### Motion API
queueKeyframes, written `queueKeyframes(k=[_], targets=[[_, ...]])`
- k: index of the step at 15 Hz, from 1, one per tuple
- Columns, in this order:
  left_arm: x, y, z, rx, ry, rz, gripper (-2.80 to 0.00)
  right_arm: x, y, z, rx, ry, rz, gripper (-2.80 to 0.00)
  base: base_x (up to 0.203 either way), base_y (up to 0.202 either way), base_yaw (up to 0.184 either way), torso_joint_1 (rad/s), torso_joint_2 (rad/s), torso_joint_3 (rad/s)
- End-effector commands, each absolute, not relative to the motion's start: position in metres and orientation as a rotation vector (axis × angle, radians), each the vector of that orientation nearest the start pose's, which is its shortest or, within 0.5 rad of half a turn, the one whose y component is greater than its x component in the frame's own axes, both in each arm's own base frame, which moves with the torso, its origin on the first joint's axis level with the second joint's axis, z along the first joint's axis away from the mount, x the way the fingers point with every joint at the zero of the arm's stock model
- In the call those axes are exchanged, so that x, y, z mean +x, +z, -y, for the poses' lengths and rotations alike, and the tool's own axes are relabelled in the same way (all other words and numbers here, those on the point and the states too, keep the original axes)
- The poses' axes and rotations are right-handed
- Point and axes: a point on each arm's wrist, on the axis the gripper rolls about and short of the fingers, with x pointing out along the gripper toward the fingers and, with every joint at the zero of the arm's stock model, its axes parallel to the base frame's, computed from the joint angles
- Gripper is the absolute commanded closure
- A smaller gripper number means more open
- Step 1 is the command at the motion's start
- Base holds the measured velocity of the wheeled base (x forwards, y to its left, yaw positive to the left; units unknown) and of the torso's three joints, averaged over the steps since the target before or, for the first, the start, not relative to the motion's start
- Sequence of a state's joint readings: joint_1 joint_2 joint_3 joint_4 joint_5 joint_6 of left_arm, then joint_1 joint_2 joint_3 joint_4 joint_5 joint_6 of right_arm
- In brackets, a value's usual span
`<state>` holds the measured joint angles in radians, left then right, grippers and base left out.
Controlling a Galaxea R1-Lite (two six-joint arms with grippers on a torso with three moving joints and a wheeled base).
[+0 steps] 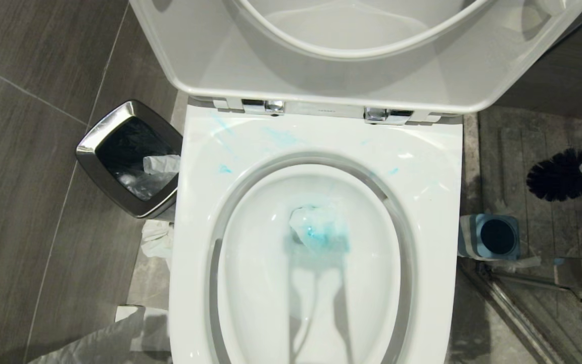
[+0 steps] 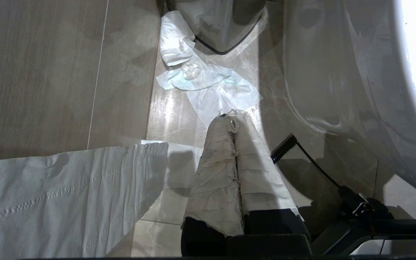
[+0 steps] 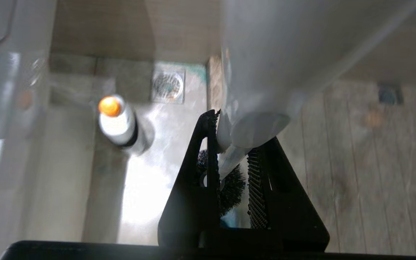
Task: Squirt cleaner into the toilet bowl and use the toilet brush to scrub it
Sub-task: Scrub the toilet bowl
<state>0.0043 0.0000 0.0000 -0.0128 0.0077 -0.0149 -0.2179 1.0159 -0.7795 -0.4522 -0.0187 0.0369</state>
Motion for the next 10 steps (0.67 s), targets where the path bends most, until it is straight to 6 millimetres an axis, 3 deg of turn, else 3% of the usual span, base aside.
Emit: queueKeyframes(k=[1, 5, 10], targets=[[-0.022, 0.075, 0.0, -0.015, 0.012, 0.006, 0.0, 0.105, 0.323, 0.024, 0.015, -0.23, 0.244, 0.0, 0.0, 0.0, 0.0, 0.0, 0.0, 0.0], [-0.022, 0.075, 0.0, -0.015, 0.012, 0.006, 0.0, 0.075, 0.338, 0.017, 0.026, -0.216, 0.192, 0.0, 0.0, 0.0, 0.0, 0.0, 0.0, 0.0], [-0.022, 0.075, 0.0, -0.015, 0.012, 0.006, 0.0, 0.056, 0.35, 0.012, 0.027, -0.208, 0.165, 0.0, 0.0, 0.0, 0.0, 0.0, 0.0, 0.0]])
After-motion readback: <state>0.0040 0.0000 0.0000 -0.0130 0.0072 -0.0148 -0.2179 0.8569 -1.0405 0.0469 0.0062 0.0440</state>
